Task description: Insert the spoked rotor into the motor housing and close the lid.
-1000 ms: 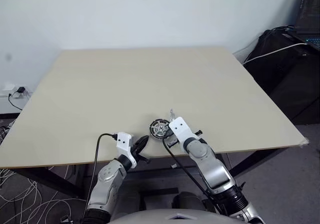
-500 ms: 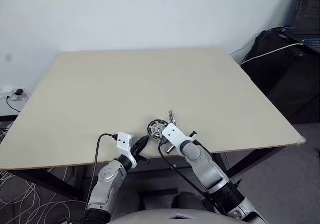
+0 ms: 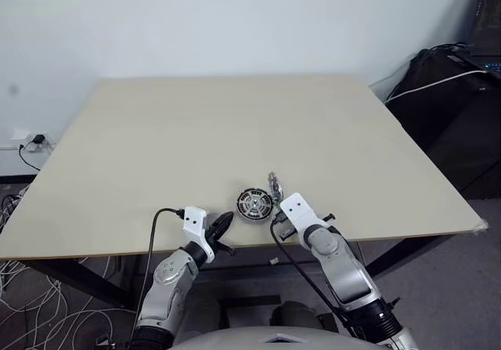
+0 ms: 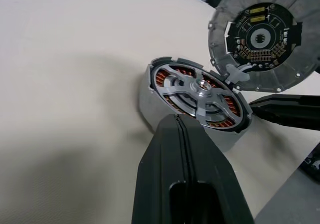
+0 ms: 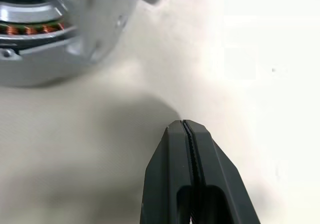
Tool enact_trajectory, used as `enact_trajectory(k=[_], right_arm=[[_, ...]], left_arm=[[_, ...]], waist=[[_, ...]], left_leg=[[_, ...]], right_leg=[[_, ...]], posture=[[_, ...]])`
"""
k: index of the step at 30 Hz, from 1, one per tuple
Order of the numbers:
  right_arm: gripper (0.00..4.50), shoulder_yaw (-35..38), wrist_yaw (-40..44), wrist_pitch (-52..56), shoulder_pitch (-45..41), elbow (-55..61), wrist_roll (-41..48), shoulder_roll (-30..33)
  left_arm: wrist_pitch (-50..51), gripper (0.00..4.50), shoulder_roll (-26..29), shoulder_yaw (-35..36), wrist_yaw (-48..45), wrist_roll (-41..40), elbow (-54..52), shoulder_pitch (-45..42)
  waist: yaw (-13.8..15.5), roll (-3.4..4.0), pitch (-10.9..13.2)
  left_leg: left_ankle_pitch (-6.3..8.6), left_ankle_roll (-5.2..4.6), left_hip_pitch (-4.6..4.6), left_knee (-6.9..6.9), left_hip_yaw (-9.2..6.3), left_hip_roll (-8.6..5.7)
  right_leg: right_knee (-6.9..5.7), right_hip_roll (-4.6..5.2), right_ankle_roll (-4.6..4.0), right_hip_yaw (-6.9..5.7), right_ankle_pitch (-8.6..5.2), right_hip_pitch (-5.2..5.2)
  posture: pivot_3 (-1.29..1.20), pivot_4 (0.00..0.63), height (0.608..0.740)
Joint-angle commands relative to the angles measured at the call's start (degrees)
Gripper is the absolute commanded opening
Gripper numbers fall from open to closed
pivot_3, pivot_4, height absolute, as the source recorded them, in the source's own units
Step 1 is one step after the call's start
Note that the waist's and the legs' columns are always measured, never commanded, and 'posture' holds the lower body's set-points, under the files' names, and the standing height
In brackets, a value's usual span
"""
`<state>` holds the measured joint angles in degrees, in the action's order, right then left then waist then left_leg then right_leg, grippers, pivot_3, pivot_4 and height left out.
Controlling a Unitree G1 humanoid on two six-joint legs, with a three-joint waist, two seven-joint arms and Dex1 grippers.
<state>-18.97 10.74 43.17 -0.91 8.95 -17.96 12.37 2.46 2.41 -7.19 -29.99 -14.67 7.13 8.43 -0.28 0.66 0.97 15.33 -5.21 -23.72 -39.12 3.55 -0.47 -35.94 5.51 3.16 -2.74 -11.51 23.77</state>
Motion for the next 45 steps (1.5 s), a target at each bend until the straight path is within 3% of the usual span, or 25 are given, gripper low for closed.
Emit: enact_trajectory(k=[1,14,25,45], right_arm=[[0.02,1.4,-0.4,-1.6,-0.2,3.3,0.4,-0.1],[0.02,5.4,-6.2,-2.5,-0.8,5.7,0.1,-5.0],[0.02,0.0,-7.6,-3.5,-1.2,8.5,-1.4,-8.7],[0.02,-4.8,-7.6,-11.0,-8.2,-7.6,-2.6,-9.7]], left_arm=[[-0.1,0.0,-0.1,0.1,-0.2,-0.6,-1.6,-0.7],[0.0,0.0,-0.2,0.1,-0.1,-0.6,-1.5,-0.8],[0.4,0.0,-0.3,0.3,0.1,-0.7,-1.7,-0.6],[0.3,0.0,-0.2,0.8,0.4,-0.6,-1.9,-0.6]], waist=[[0.0,0.02,0.0],[-0.2,0.02,0.1],[-0.3,0.05,0.1],[-0.5,0.01,0.2]], left_leg=[[0.0,0.0,-0.01,0.0,0.0,0.0],[0.01,0.01,-0.05,0.05,-0.01,0.0],[0.01,0.01,-0.06,0.13,-0.01,0.01],[0.01,0.02,-0.06,0.2,-0.01,0.01]], right_leg=[[0.0,0.0,0.0,0.0,0.0,0.01],[0.04,0.02,0.0,0.01,0.0,0.05],[0.05,0.02,-0.03,0.01,0.0,0.1],[0.07,-0.01,-0.28,0.01,0.12,0.13]], posture=[[0.0,0.0,0.74],[0.0,0.0,0.74],[0.0,0.0,0.74],[0.0,0.0,0.74]])
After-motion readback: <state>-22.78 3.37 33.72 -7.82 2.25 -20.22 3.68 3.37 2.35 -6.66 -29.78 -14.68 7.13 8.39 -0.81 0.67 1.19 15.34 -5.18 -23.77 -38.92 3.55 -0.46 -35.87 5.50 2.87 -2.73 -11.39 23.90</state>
